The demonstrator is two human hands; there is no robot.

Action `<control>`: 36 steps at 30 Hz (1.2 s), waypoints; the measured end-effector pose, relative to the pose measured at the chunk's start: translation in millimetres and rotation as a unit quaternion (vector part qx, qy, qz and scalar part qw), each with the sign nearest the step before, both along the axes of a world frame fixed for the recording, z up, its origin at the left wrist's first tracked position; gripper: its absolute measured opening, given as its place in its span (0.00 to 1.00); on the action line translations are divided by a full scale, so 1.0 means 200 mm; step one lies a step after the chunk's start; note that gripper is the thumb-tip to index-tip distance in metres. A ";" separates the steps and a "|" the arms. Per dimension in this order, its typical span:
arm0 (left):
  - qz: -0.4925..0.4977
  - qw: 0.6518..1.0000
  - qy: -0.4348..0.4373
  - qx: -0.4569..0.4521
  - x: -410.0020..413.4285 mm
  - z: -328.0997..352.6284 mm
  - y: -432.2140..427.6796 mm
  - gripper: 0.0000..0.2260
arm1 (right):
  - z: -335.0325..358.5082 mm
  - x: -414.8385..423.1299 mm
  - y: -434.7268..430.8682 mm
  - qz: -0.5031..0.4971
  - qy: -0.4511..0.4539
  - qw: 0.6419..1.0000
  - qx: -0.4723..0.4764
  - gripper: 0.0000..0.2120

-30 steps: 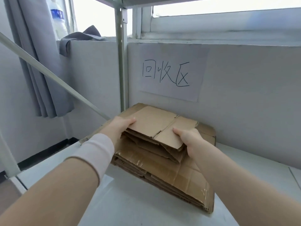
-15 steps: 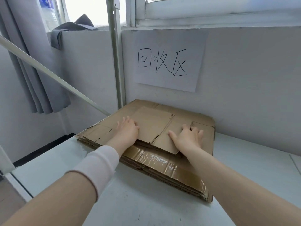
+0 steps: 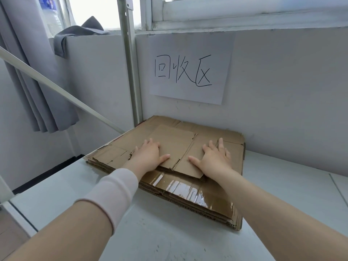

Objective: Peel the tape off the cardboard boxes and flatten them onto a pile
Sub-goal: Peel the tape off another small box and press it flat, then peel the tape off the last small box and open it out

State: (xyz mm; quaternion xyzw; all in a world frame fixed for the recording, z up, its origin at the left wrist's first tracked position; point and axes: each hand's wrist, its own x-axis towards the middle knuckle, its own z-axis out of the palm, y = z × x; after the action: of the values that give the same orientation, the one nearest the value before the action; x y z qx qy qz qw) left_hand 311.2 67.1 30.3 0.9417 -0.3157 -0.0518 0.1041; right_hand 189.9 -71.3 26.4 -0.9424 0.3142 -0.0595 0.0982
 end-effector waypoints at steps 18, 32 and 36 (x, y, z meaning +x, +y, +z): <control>-0.024 0.996 -0.077 0.032 -0.12 0.32 -0.11 0.12 | 0.28 -0.16 -0.05 0.022 -0.026 0.999 -0.023 0.31; -0.292 0.918 -0.266 0.043 -1.56 0.57 -0.69 0.18 | 0.37 -1.74 -0.39 -0.074 0.057 0.985 -0.144 0.29; -0.385 0.888 -0.253 0.003 -2.15 0.48 -0.95 0.18 | 0.37 -2.36 -0.51 -0.148 0.077 0.976 -0.137 0.28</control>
State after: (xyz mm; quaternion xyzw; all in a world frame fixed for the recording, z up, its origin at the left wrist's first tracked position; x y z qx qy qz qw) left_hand -118.7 -122.6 126.4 0.7281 -0.6686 0.1510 -0.0106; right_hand -283.0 -173.4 100.8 -0.8915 0.4460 -0.0433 -0.0664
